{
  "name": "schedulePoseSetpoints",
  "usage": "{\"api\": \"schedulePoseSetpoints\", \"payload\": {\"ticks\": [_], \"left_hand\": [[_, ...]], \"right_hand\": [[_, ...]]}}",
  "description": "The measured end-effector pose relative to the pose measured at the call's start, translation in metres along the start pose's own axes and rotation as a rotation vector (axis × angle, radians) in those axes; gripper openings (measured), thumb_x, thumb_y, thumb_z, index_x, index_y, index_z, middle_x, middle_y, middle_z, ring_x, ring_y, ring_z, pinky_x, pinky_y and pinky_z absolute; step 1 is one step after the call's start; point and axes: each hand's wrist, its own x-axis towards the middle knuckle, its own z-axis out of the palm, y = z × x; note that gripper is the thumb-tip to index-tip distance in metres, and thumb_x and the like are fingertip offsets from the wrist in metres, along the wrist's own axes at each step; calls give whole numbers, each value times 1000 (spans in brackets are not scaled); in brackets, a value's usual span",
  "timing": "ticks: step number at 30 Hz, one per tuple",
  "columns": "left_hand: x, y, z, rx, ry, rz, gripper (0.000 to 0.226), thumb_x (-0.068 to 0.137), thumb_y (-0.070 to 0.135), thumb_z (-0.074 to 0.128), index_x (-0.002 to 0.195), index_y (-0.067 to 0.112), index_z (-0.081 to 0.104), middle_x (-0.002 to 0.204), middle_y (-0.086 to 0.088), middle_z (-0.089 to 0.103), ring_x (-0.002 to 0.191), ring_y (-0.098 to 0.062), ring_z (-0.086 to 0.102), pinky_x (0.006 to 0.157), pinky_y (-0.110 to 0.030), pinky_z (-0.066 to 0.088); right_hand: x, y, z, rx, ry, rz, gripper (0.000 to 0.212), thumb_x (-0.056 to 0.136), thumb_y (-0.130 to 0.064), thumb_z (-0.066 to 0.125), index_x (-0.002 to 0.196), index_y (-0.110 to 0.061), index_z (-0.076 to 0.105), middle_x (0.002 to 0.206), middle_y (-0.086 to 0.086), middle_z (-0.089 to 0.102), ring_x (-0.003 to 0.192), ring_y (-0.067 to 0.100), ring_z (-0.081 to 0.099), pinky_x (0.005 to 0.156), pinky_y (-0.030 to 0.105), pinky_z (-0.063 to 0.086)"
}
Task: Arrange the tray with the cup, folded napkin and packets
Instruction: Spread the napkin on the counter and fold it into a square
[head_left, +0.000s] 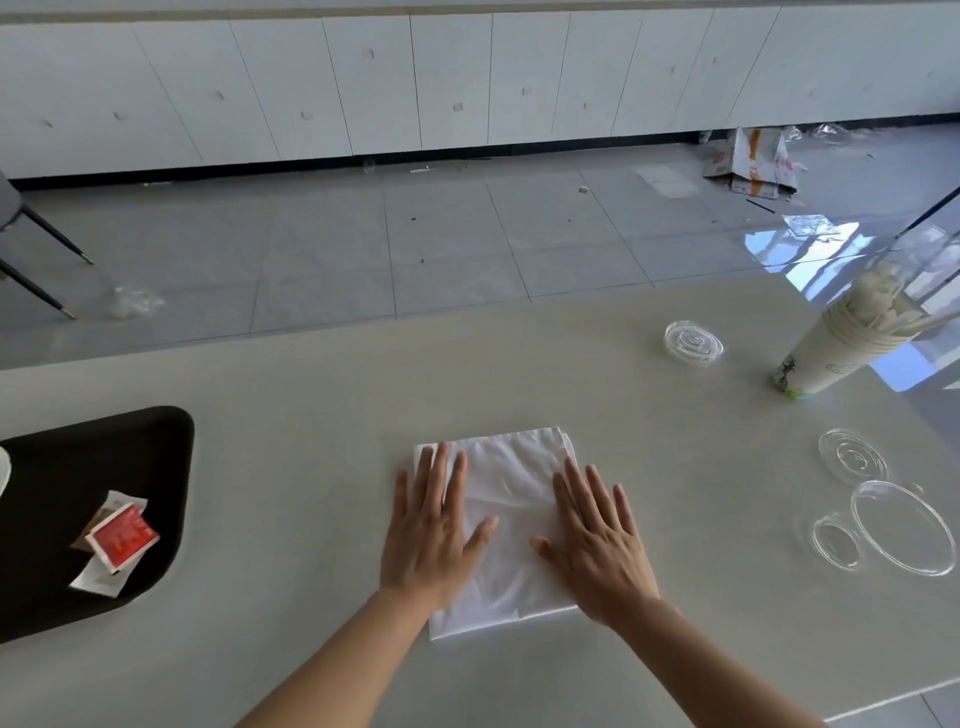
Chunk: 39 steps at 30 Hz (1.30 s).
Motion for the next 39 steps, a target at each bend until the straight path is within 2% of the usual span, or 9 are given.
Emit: {"api": "schedulePoseSetpoints", "payload": {"ticks": [5,10,12,14,16,20,25,32,39], "left_hand": [[-55,5,13,22,-61,55,85,92,69,26,153,11,17,163,-11,6,149,-31,9,115,-53,13],[-60,7,9,84,-147,-27,86,89,71,23,151,12,26,160,-15,17,145,-37,22,114,-55,10],[-66,6,4,54,-147,-35,85,89,71,24,152,15,22,160,-16,16,146,-38,19,116,-54,10],[-80,2,1,-24,-107,8,81,88,69,35,150,17,27,157,-16,24,143,-37,25,115,-52,23],[-98,-4,-4,-113,-59,116,72,82,63,53,140,22,42,145,-12,39,129,-33,41,104,-45,39],[-116,-12,-16,-123,-30,225,46,67,50,66,108,31,59,115,0,53,101,-23,55,83,-35,47],[-114,-14,-23,-65,10,211,28,60,10,78,80,24,66,82,2,56,70,-21,55,61,-31,49],[-111,-9,-32,184,-24,329,38,33,1,81,63,17,64,61,-2,56,50,-22,54,43,-29,46],[-115,-14,-36,-23,118,314,15,56,2,59,64,14,58,71,-2,63,66,-24,64,54,-32,50]], "right_hand": [[-33,2,3,-29,-54,61,81,96,-70,17,157,-19,2,166,-3,-7,153,20,-8,120,48,1],[-33,-1,-2,-44,-136,89,85,86,-78,-4,150,-25,-24,160,-5,-30,148,21,-25,120,46,-13],[-38,-4,-9,-18,-107,111,88,88,-77,5,155,-22,-11,164,0,-15,152,24,-13,121,46,-6],[-49,-7,-17,44,7,135,82,92,-71,22,156,-18,21,163,6,22,149,29,21,119,45,20],[-59,-6,-22,71,125,175,67,92,-64,37,143,-19,47,143,6,49,128,29,45,102,44,43],[-73,-3,-21,90,166,262,35,86,-41,69,114,-20,65,102,3,61,94,31,55,77,42,47],[-74,-6,-26,210,81,371,23,83,-28,74,102,-15,70,89,7,68,89,34,61,73,38,49],[-66,-7,-34,381,-31,581,19,81,-32,71,95,-24,62,89,3,73,87,30,66,65,30,43],[-85,-7,-36,413,2,396,39,83,-35,72,120,-36,57,87,-8,61,79,20,62,65,30,48]]}}
